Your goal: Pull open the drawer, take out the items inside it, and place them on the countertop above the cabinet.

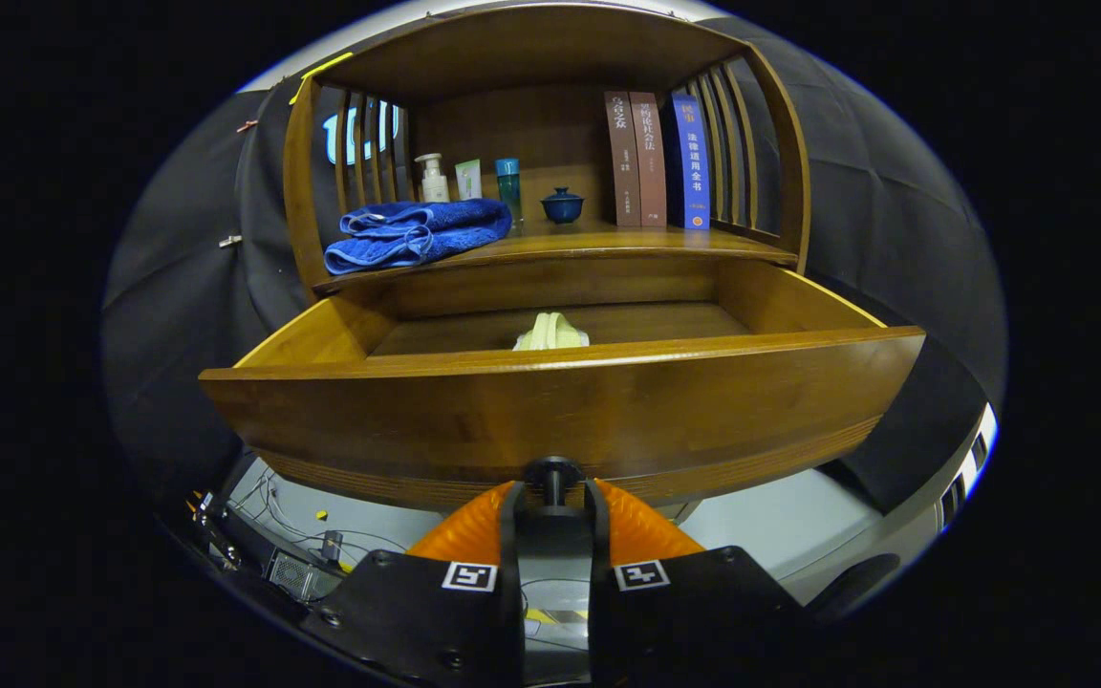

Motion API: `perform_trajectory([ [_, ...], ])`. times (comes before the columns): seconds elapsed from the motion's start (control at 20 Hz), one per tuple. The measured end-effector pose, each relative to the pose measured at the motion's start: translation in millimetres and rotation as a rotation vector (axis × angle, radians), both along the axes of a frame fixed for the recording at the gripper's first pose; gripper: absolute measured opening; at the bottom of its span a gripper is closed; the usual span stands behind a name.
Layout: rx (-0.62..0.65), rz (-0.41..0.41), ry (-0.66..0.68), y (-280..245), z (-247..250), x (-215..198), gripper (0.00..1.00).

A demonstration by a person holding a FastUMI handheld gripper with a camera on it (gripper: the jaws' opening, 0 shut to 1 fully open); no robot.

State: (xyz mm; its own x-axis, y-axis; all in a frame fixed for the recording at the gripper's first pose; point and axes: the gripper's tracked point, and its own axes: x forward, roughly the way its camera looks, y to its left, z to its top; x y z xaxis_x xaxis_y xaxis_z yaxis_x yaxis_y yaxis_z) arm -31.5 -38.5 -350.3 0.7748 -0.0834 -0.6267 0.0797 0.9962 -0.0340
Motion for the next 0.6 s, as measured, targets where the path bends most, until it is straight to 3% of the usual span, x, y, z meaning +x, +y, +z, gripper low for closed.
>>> perform_trajectory([
  [0.4, -0.001, -0.010, 0.012, -1.1, -7.7, -23.6, 0.31],
  [0.55, 0.019, -0.018, 0.045, -0.6, -17.8, -27.0, 0.48],
  [0.6, 0.019, -0.027, 0.069, -3.1, -21.3, -32.1, 0.66],
])
